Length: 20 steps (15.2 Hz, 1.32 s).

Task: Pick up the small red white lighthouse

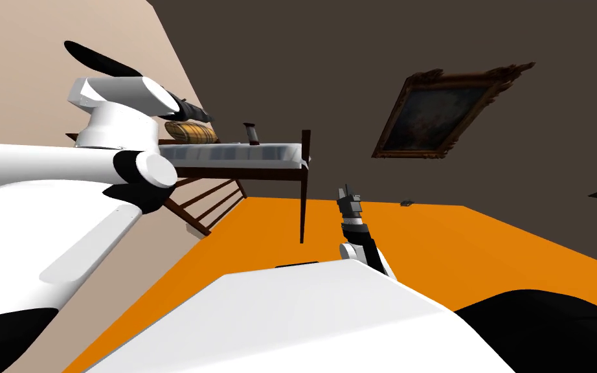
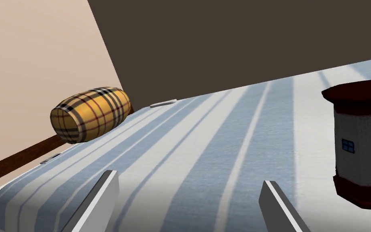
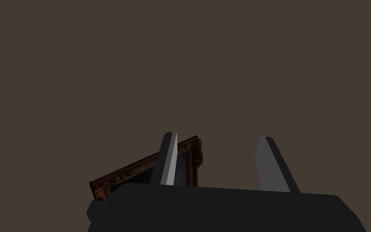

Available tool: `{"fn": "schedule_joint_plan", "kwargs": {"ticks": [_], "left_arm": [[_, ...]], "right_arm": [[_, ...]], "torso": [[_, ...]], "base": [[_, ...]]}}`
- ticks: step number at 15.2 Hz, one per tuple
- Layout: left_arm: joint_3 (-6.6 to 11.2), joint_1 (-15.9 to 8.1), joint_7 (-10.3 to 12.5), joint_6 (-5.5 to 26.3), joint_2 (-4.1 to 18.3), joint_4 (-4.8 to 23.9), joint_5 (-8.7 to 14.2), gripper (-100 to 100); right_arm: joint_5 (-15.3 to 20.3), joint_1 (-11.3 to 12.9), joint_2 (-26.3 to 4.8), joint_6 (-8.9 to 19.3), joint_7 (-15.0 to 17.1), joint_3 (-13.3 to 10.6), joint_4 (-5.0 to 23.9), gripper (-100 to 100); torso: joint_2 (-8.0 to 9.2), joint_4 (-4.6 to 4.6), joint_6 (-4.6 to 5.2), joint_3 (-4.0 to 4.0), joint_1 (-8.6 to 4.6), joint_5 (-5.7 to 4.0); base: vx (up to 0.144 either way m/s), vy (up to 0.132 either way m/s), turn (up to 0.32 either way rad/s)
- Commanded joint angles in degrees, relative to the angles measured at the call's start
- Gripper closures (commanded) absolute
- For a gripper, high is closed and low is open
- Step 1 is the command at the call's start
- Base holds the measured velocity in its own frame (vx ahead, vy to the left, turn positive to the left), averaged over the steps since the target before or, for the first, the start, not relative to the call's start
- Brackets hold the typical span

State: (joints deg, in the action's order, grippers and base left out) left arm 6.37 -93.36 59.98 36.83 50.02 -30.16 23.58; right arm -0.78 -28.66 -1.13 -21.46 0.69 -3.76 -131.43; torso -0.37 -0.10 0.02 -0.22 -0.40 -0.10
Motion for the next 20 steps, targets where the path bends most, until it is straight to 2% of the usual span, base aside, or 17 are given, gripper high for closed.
{"fn": "schedule_joint_plan", "kwargs": {"ticks": [1,2,3,4,5,6,7,8,10,11,12,13,14,15,17,19,20], "left_arm": [[0.04,-2.4,1.3,1.8,0.4,2.8,0.4,-100],[0.05,-4.1,2.7,3.7,0.8,4.3,0.9,-100],[0.05,-5.2,2.7,3.7,0.8,5.6,0.9,-100],[0.05,-5.2,2.7,3.7,0.8,6.0,0.9,-100],[0.03,-7.3,3.9,5.4,1.2,7.7,1.4,-100],[0.03,-7.6,3.9,5.4,1.2,9.0,1.4,-100],[0.03,-7.6,3.9,5.4,1.2,9.0,1.4,-100],[0.00,-9.9,5.1,7.1,1.5,11.2,1.8,-100],[0.00,-9.9,5.1,7.1,1.5,11.7,1.8,-100],[-0.04,-11.8,6.1,8.6,1.7,13.1,2.2,-100],[-0.04,-11.8,6.1,8.6,1.7,14.2,2.2,-100],[-0.09,-13.4,7.0,9.9,1.9,16.4,2.6,-100],[-0.09,-13.4,7.0,9.9,1.9,16.4,2.6,-100],[-0.09,-12.5,7.0,9.9,1.9,12.9,2.6,-100],[-0.09,-13.4,7.0,9.9,1.9,16.4,2.6,-100],[-0.09,-13.4,7.0,9.9,1.9,17.0,2.6,-100],[-0.15,-14.8,7.8,11.0,2.0,18.4,2.8,-100]], "right_arm": [[0.0,0.0,0.0,0.0,0.0,0.0,0.0,0],[0.0,0.0,0.0,0.0,0.0,0.0,0.0,0],[0.0,0.0,0.0,0.0,0.0,0.0,0.0,0],[0.0,0.0,0.0,0.0,0.0,0.0,0.0,0],[0.0,0.0,0.0,0.0,0.0,0.0,0.0,0],[0.0,0.0,0.0,0.0,0.0,0.0,0.0,0],[0.0,0.0,0.0,0.0,0.0,0.0,0.0,0],[0.0,0.0,0.0,0.0,0.0,0.0,0.0,0],[0.0,0.0,0.0,0.0,0.0,0.0,0.0,0],[0.0,0.0,0.0,0.0,0.0,0.0,0.0,0],[0.0,0.0,0.0,0.0,0.0,0.0,0.0,0],[0.0,0.0,0.0,0.0,0.0,0.0,0.0,0],[0.0,0.0,0.0,0.0,0.0,0.0,0.0,0],[0.0,0.0,0.0,0.0,0.0,0.0,0.0,0],[0.0,0.0,0.0,0.0,0.0,0.0,0.0,0],[0.0,0.0,0.0,0.0,0.0,0.0,0.0,0],[0.0,0.0,0.0,0.0,0.0,0.0,0.0,0]], "torso": [[0.00,0.00,0.00,0.00,0.00,0.00],[-0.03,-0.01,0.00,-0.02,-0.01,0.00],[-0.07,-0.02,0.01,-0.04,-0.05,-0.01],[-0.09,-0.03,0.01,-0.06,-0.06,-0.02],[-0.07,-0.03,-0.01,-0.05,0.00,0.00],[-0.10,-0.02,0.00,-0.06,0.03,0.00],[-0.12,-0.04,0.00,-0.08,0.05,0.01],[-0.07,-0.03,-0.01,-0.05,0.11,0.03],[-0.06,-0.03,0.00,-0.04,0.11,0.03],[-0.02,-0.02,-0.01,-0.02,0.13,0.04],[-0.02,-0.01,0.00,-0.02,0.11,0.03],[-0.04,-0.02,0.00,-0.03,0.09,0.02],[-0.08,-0.04,0.01,-0.06,0.09,0.04],[-0.13,-0.05,0.00,-0.09,0.12,0.05],[0.02,-0.01,-0.02,0.00,0.20,0.05],[0.23,0.03,-0.02,0.12,0.32,0.10],[0.29,0.05,-0.03,0.15,0.37,0.12]], "base": [[0.092,-0.079,-0.058],[0.105,-0.091,-0.089],[0.106,-0.091,-0.066],[0.087,-0.065,-0.009],[0.108,-0.061,-0.047],[0.112,-0.058,-0.058],[0.078,-0.043,-0.021],[0.083,-0.051,-0.058],[0.080,-0.048,-0.041],[0.082,-0.056,-0.053],[0.094,-0.054,-0.052],[0.108,-0.056,-0.067],[0.115,-0.051,-0.056],[0.088,-0.035,-0.014],[0.034,-0.012,0.008],[-0.005,0.002,-0.001],[0.025,-0.015,-0.050]]}}
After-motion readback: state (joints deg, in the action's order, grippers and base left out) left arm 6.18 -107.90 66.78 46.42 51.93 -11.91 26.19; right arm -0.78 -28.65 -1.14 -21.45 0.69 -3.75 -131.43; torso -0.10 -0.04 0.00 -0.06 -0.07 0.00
